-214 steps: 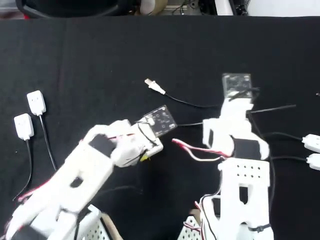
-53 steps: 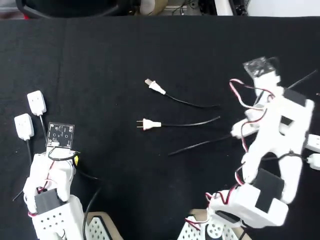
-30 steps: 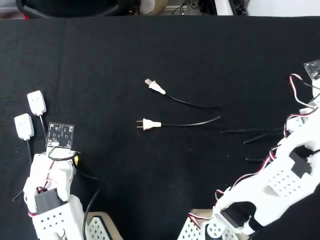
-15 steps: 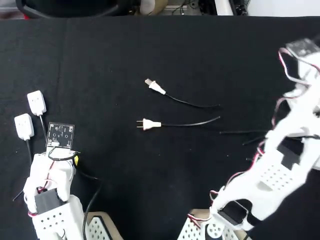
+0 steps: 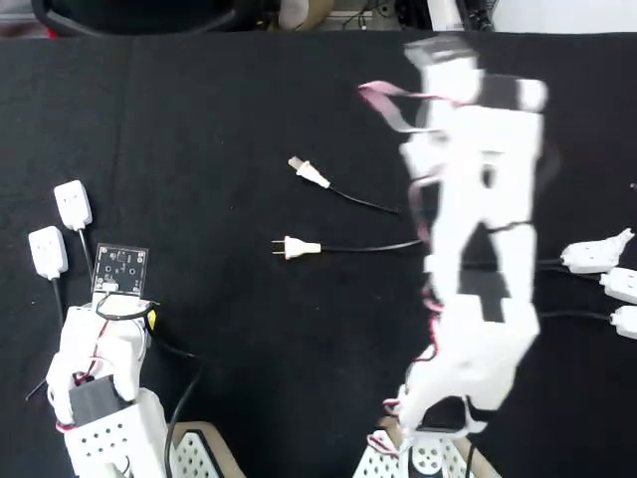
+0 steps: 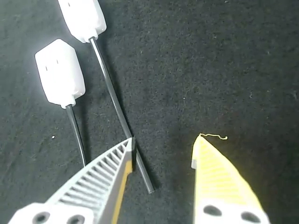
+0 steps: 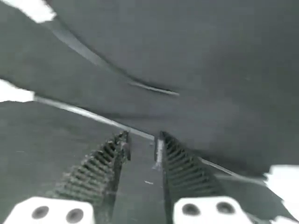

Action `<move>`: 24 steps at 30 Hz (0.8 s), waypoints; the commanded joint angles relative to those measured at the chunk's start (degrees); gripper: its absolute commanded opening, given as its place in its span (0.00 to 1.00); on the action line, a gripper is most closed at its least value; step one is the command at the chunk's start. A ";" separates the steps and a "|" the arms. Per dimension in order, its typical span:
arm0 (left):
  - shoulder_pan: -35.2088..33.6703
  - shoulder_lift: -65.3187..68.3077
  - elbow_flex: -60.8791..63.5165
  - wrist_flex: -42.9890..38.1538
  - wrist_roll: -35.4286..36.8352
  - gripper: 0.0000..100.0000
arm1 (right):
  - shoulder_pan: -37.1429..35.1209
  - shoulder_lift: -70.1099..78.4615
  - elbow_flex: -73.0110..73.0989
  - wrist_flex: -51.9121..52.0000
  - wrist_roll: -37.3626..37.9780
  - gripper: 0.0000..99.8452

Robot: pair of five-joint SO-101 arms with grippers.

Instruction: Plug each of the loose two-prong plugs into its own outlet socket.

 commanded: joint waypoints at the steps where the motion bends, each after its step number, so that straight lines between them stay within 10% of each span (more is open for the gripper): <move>1: -0.40 -0.26 1.01 0.18 -0.35 0.21 | -14.15 -3.30 6.11 -7.74 -7.56 0.12; 11: -0.40 -0.26 1.01 0.18 -0.44 0.21 | -28.40 -3.65 26.59 -23.47 1.32 0.17; 24: -0.48 -0.26 1.01 0.18 -0.44 0.21 | -34.55 -3.30 30.99 -18.73 -15.03 0.17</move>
